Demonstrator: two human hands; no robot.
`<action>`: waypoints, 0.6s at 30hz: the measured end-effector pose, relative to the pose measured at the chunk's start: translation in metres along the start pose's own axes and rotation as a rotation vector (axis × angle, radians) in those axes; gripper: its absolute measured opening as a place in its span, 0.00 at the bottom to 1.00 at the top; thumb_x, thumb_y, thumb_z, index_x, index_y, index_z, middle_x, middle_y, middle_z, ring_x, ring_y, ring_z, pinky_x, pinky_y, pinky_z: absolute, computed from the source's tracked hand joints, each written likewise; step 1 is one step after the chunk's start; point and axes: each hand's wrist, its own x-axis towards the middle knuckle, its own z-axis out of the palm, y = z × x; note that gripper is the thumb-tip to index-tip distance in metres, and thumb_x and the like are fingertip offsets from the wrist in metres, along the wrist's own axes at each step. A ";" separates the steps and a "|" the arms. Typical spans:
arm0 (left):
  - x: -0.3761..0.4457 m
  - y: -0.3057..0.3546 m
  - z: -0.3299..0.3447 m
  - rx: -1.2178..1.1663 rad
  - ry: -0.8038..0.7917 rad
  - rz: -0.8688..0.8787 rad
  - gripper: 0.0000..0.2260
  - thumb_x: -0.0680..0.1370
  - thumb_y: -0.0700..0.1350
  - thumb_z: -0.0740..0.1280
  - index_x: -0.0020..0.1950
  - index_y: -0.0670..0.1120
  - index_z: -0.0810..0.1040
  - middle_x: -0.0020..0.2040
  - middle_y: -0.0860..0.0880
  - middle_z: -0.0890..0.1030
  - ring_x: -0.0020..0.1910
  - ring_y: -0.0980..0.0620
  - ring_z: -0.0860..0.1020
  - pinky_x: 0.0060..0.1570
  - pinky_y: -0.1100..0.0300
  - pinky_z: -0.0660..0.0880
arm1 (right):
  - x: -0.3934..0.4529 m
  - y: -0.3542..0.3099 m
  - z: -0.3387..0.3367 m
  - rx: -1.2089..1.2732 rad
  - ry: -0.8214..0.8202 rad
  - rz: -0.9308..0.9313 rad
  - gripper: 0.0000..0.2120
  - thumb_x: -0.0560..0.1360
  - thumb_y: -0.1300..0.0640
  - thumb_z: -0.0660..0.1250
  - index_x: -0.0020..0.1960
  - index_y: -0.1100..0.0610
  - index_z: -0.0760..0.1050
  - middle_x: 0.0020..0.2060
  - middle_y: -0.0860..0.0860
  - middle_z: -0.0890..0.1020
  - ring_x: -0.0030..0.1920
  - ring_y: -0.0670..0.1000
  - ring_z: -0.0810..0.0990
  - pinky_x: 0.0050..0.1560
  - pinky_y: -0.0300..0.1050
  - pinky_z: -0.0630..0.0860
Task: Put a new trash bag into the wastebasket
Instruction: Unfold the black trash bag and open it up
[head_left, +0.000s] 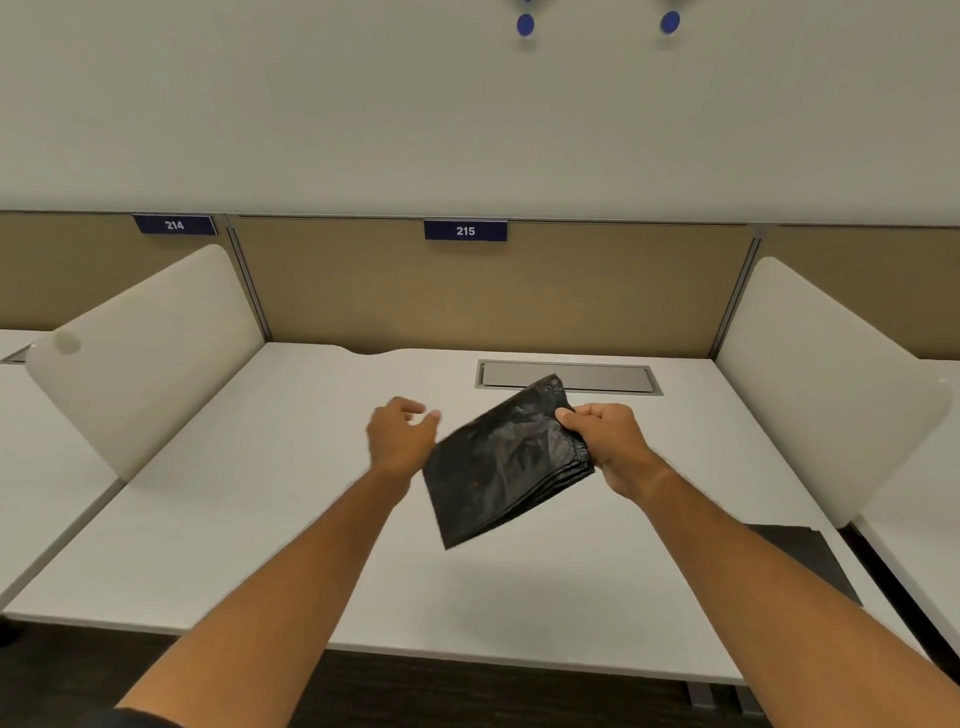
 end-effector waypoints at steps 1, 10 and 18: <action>-0.005 0.007 0.008 -0.071 -0.085 0.006 0.08 0.75 0.45 0.71 0.48 0.41 0.80 0.48 0.44 0.81 0.46 0.46 0.80 0.47 0.54 0.79 | -0.002 -0.002 0.006 -0.002 -0.026 -0.007 0.07 0.74 0.62 0.72 0.38 0.63 0.80 0.31 0.56 0.82 0.29 0.50 0.80 0.28 0.39 0.76; -0.027 0.034 0.039 -0.303 -0.458 -0.093 0.14 0.74 0.49 0.73 0.45 0.37 0.81 0.47 0.38 0.85 0.44 0.43 0.85 0.45 0.53 0.83 | -0.017 -0.004 0.039 -0.123 -0.201 -0.138 0.13 0.67 0.57 0.79 0.30 0.56 0.76 0.26 0.49 0.78 0.29 0.47 0.78 0.30 0.37 0.74; -0.030 0.032 0.034 -0.367 -0.479 -0.098 0.12 0.79 0.43 0.68 0.50 0.34 0.82 0.48 0.37 0.85 0.44 0.42 0.85 0.42 0.53 0.83 | -0.017 0.002 0.031 -0.050 -0.173 -0.085 0.10 0.70 0.55 0.76 0.36 0.57 0.78 0.30 0.51 0.83 0.33 0.48 0.82 0.33 0.40 0.77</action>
